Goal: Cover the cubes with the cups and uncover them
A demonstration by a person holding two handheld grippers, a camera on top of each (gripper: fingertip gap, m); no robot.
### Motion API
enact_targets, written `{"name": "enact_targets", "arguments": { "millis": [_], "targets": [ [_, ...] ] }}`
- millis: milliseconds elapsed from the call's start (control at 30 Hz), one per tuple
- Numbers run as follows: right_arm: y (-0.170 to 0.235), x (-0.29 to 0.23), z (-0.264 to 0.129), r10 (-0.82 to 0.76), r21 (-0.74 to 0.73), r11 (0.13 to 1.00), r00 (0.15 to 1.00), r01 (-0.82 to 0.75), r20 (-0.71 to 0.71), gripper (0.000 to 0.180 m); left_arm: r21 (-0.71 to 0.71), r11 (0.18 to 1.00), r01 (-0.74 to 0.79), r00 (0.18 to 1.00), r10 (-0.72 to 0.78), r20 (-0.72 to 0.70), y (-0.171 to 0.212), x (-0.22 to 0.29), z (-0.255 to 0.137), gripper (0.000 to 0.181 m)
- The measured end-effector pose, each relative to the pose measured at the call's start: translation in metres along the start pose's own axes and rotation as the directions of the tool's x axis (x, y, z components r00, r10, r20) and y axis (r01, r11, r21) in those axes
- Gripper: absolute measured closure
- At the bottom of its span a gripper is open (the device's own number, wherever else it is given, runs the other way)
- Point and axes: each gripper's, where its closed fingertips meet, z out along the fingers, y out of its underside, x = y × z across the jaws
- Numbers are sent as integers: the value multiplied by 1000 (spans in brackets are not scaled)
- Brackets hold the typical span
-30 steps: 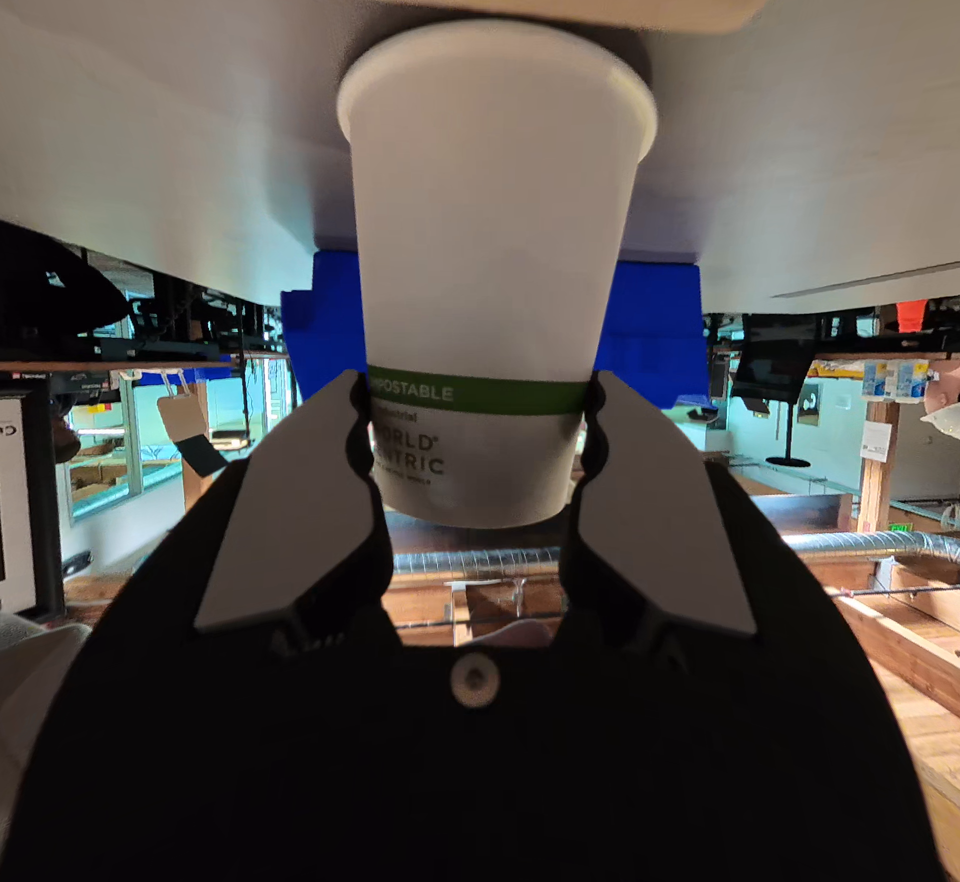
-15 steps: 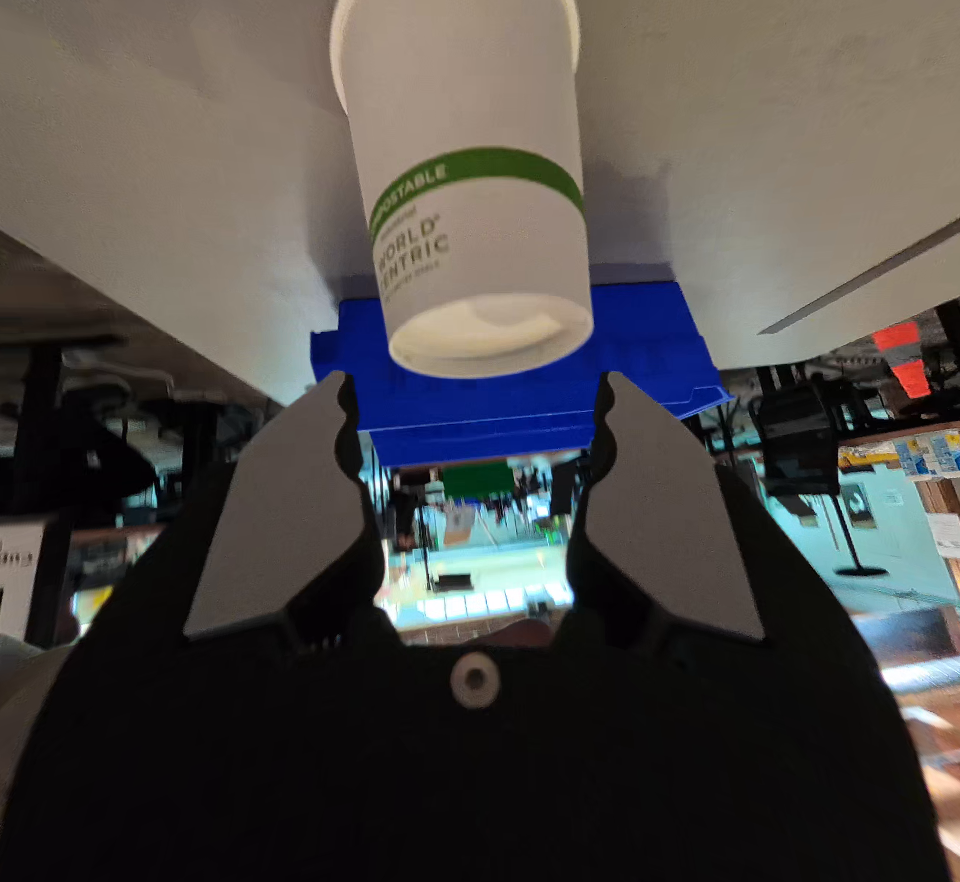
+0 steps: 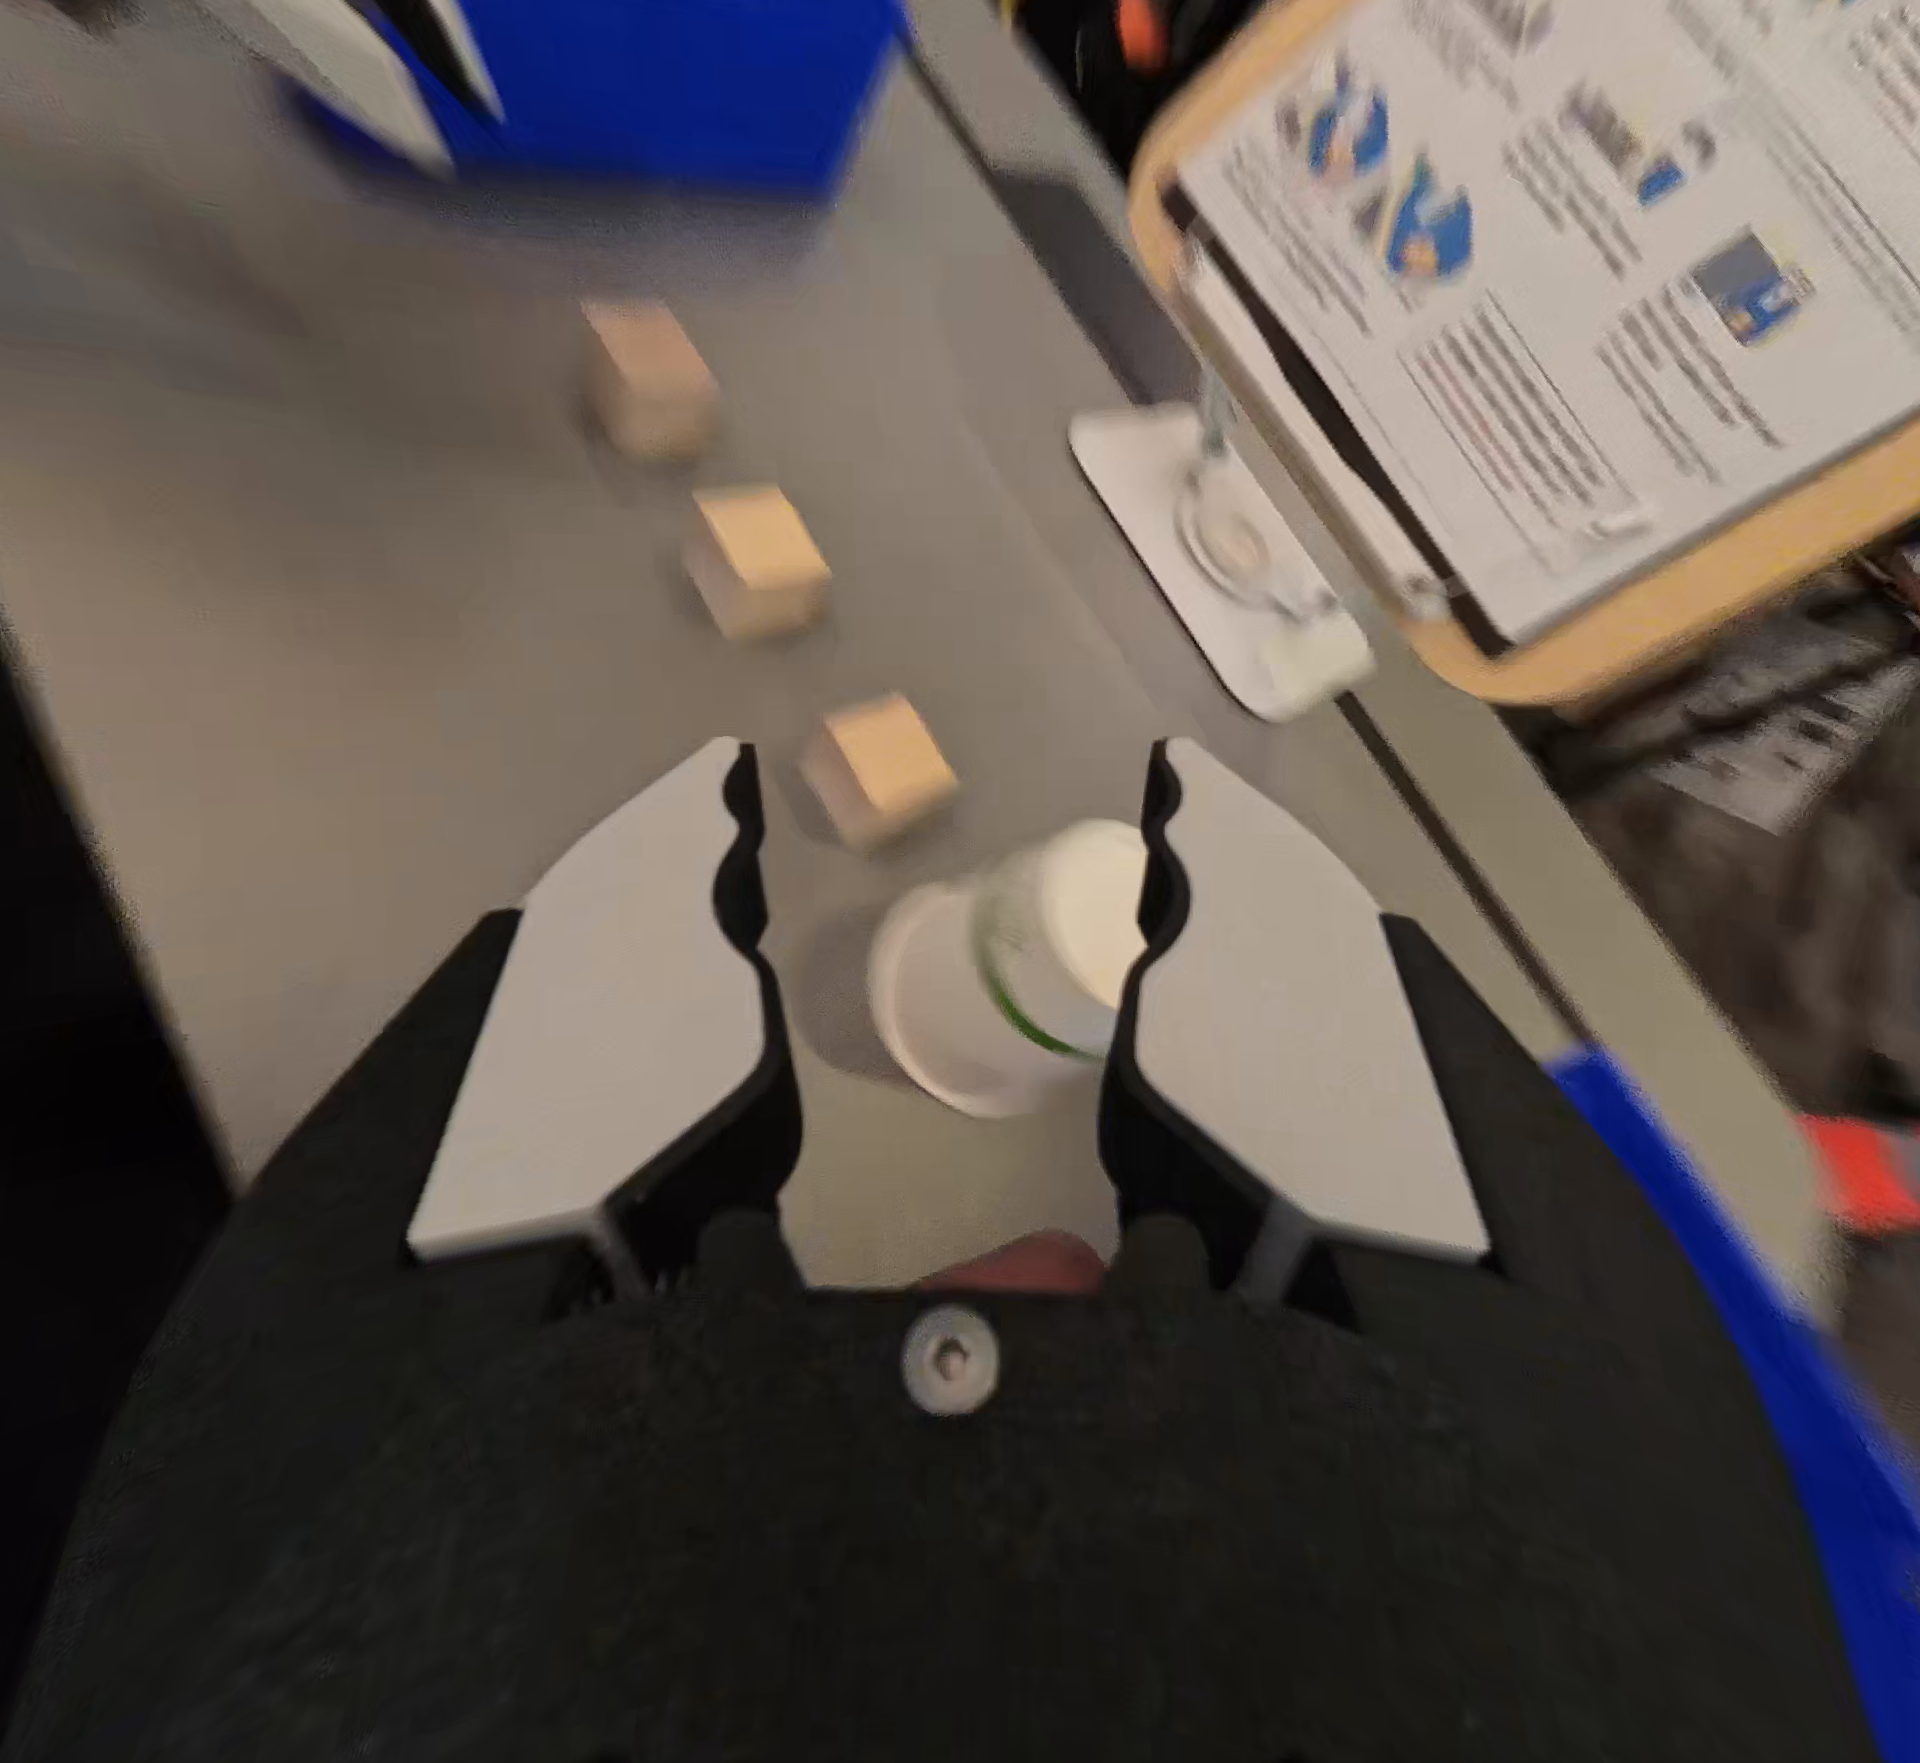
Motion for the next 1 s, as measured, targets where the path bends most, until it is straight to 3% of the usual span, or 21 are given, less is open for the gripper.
{"name": "enact_targets", "arguments": {
  "millis": [33,167,333,567,767,867,1000],
  "targets": [
    [-3,-20,-1,67,105,992,997,-71,41,108,-17,1000,24,998,-23,53,4,-10,-4,156],
    [6,-69,6,255,274,918,956,-286,142,108,-173,985,5,975,34,219,26,-48,-37,151],
    [23,-93,18,275,281,901,937,-329,216,107,-439,896,-65,920,225,322,26,-129,-81,152],
    [33,-107,18,317,272,872,893,-407,319,110,-653,755,49,928,208,309,24,-252,-72,151],
    [41,-104,19,325,251,877,890,-410,321,110,-749,661,50,949,203,243,48,-283,-58,153],
    [41,-106,20,327,244,876,884,-416,333,111,-744,666,50,958,178,224,51,-284,-52,156],
    [41,-112,23,307,229,889,887,-396,344,111,-749,662,19,969,172,176,52,-279,-51,173]
  ]
}}
